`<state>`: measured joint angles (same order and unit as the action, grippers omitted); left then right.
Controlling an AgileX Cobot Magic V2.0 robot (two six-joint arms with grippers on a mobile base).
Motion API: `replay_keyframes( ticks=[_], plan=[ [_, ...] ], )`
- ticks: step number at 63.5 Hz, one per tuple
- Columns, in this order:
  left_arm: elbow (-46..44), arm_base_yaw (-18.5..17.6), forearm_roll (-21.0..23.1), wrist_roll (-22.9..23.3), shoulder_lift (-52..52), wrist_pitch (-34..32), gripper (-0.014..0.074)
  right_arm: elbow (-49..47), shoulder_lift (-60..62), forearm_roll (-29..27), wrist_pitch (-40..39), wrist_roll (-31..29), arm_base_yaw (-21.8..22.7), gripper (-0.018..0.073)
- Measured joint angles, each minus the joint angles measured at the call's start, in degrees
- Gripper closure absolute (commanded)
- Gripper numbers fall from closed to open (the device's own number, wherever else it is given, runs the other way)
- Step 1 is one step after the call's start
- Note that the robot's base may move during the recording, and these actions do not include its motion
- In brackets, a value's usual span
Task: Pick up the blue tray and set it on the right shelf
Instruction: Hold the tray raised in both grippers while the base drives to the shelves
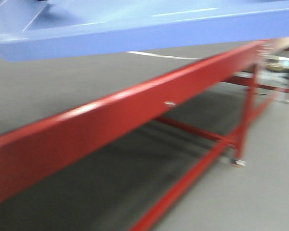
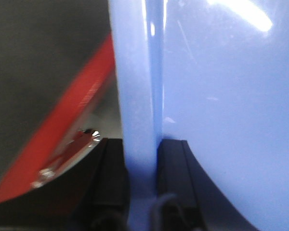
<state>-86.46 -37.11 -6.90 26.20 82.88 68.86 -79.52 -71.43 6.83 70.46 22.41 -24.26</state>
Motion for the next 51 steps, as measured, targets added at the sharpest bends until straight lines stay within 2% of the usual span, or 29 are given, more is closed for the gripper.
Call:
replay_keyframes(
  ticks=[51],
  plan=[
    [0.0, 0.0, 0.1, 0.0, 0.0, 0.0, 0.0645, 0.0, 0.0, 0.0, 0.1, 0.0, 0.0, 0.0503]
  ],
)
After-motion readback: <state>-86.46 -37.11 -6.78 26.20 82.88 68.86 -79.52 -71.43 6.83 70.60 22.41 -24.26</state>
